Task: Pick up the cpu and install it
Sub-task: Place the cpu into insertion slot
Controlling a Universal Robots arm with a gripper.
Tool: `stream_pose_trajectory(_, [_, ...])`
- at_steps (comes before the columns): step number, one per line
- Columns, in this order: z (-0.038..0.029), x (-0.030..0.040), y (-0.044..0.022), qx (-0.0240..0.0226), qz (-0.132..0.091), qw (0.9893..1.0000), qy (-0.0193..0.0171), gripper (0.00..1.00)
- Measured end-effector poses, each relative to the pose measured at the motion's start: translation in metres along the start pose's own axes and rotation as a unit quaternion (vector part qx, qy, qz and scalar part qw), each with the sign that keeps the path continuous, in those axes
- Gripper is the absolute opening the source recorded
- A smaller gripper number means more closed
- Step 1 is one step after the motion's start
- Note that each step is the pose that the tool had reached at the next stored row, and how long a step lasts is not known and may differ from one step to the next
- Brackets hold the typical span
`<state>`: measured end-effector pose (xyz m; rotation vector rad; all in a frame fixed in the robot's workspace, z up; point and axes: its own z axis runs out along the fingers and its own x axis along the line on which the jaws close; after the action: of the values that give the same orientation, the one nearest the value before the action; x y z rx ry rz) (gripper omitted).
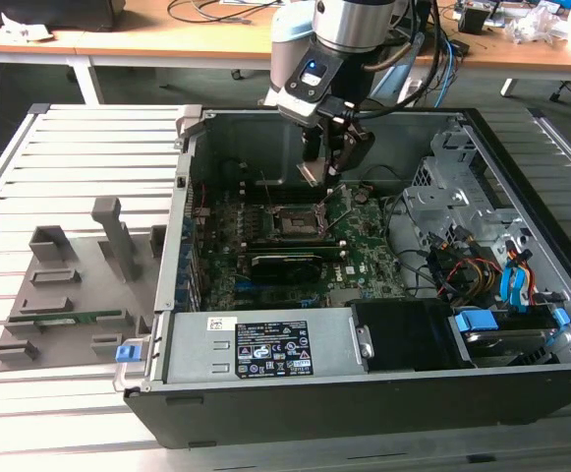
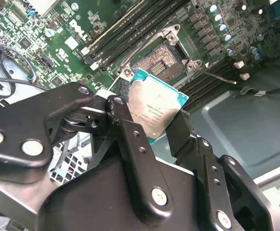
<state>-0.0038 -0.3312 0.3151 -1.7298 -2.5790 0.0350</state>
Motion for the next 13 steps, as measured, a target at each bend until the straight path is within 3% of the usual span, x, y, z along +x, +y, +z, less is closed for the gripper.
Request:
stream_pose_trajectory(3, [0.0001, 0.0000, 0.0000, -0.0003, 0.019, 0.9998, 0.0007, 0.55])
stream_pose_trajectory(7, [0.0002, 0.0000, 0.0000, -0.0009, 0.053, 0.9986, 0.0019, 0.55])
stream_pose_trajectory(10, [0.0007, 0.0000, 0.0000, -0.0002, 0.091, 0.9958, -0.0004, 0.55])
stream_pose_trajectory(13, [0.0012, 0.0000, 0.0000, 0.0002, 0.115, 0.9934, -0.0017, 0.55])
